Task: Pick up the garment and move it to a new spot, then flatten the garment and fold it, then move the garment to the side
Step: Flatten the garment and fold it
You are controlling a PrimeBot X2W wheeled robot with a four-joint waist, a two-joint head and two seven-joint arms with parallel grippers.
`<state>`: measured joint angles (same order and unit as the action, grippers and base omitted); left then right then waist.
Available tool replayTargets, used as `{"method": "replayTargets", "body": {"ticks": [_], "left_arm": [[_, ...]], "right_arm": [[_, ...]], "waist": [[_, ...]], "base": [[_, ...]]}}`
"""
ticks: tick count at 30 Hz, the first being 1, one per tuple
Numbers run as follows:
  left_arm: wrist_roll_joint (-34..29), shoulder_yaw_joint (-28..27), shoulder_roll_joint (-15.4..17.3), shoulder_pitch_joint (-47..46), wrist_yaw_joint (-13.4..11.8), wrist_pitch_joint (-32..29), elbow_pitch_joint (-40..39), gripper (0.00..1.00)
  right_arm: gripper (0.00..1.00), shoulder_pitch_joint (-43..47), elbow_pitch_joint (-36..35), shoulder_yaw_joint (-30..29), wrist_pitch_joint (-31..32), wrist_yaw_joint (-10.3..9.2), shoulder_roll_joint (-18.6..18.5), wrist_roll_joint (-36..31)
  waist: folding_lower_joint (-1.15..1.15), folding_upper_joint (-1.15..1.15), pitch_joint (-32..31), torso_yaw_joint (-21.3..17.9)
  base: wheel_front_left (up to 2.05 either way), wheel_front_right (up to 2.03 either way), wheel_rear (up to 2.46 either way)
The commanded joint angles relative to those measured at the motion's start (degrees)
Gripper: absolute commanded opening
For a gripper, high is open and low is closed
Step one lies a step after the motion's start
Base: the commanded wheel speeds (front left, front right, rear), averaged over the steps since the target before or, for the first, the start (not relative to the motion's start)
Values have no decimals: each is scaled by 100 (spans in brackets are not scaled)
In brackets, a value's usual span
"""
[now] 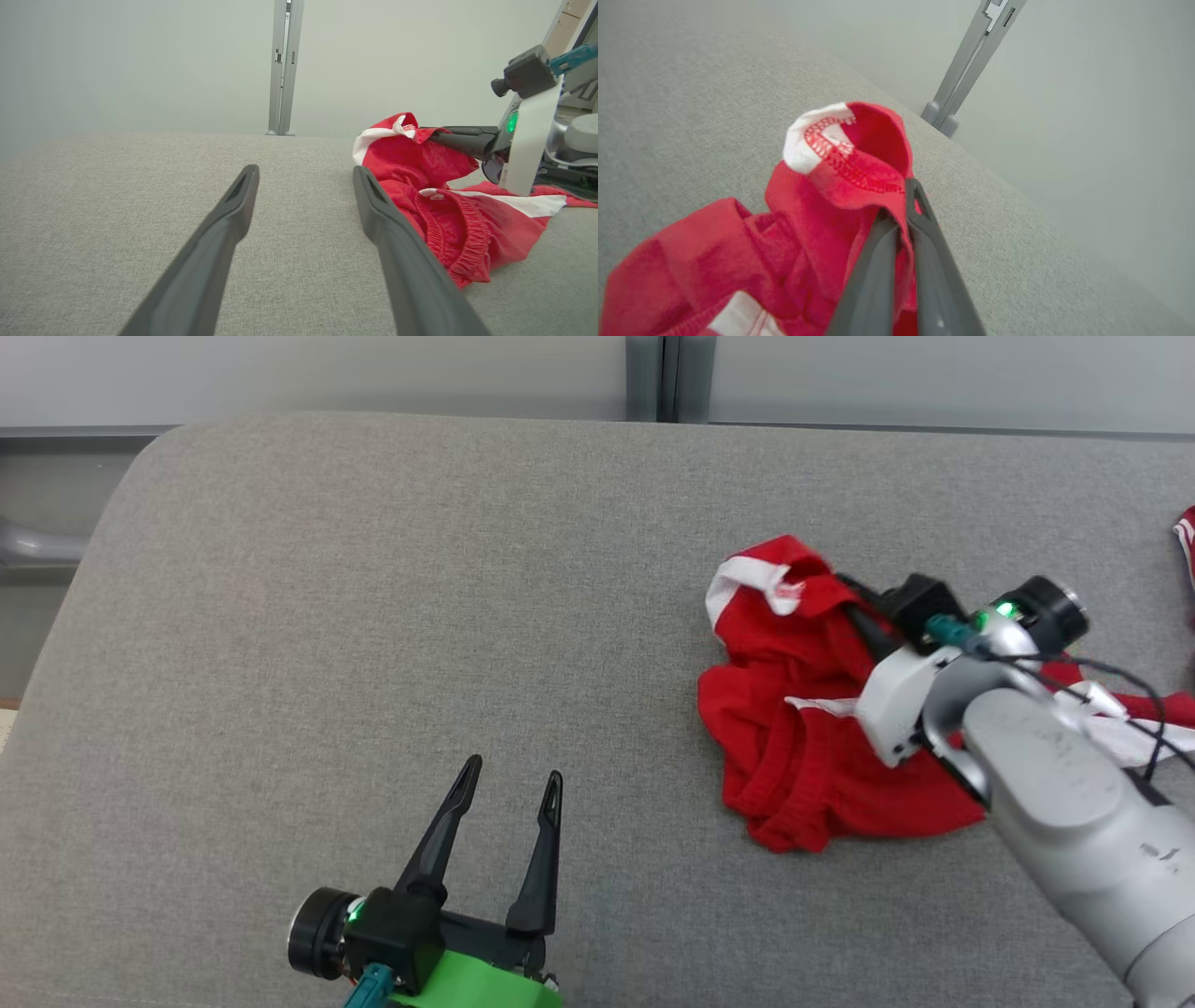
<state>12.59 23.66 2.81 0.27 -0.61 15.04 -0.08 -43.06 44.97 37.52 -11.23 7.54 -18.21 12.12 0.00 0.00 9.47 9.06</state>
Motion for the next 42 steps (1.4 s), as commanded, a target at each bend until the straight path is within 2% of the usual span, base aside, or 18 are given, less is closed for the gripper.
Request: {"method": "replayTargets", "body": {"ticks": [1,3,4,8,11,15,21,24,26,31,34,37,42], "left_arm": [[-8,-12,17,-65,-44,16,-19,100],[-31,3,17,-84,-17,16,-6,100],[-40,17,16,-104,-6,16,-3,100],[-54,12,17,-127,-16,16,-12,100],[-32,22,15,-154,39,16,-15,100],[65,149,17,-302,195,16,68,100],[184,527,17,-825,420,16,554,100],[544,799,19,-1107,519,16,975,100],[1014,992,17,-1291,592,-91,1211,100],[2404,1269,21,-1758,675,-905,1452,100],[3233,1310,21,-1977,571,-1446,1470,100],[4003,1306,19,-2136,298,-1869,1388,100],[4569,1294,23,-2316,-145,-2233,1448,100]], "right_arm": [[0,-101,143,-221,-77,-12,-89,-115],[0,-213,426,-862,-198,-12,-157,-213],[100,-214,577,-1182,-250,-12,-150,-330],[100,-110,784,-2062,-363,-12,41,-742],[100,116,662,-2386,-393,-12,138,-982],[100,508,-31,-2706,-397,-12,282,-1082],[100,1409,-1151,-3015,-398,-12,270,-1137],[100,1721,-1506,-3177,-399,-12,257,-1163],[100,1857,-1687,-3269,-398,-12,283,-1192],[100,2133,-2124,-3364,-397,-12,353,-1242],[100,2371,-2602,-3364,-397,-12,387,-1238],[100,2694,-3153,-3342,-396,-12,488,-1180],[100,3164,-3840,-3332,-396,-12,621,-1168]], "waist": [[0,0,16,-10],[0,0,37,-20],[0,0,46,-17],[0,0,76,-56],[0,0,113,-148],[0,0,168,-301],[0,0,240,-591],[0,0,259,-771],[0,0,262,-895],[0,0,289,-1127],[0,0,320,-1254],[0,0,385,-1391],[0,0,476,-1537]], "base": [[0,0,0],[0,0,0],[0,0,0],[0,0,0],[0,0,0],[0,0,0],[0,0,0],[0,0,0],[0,0,0],[0,0,0],[0,0,0],[0,0,0],[0,0,0]]}}
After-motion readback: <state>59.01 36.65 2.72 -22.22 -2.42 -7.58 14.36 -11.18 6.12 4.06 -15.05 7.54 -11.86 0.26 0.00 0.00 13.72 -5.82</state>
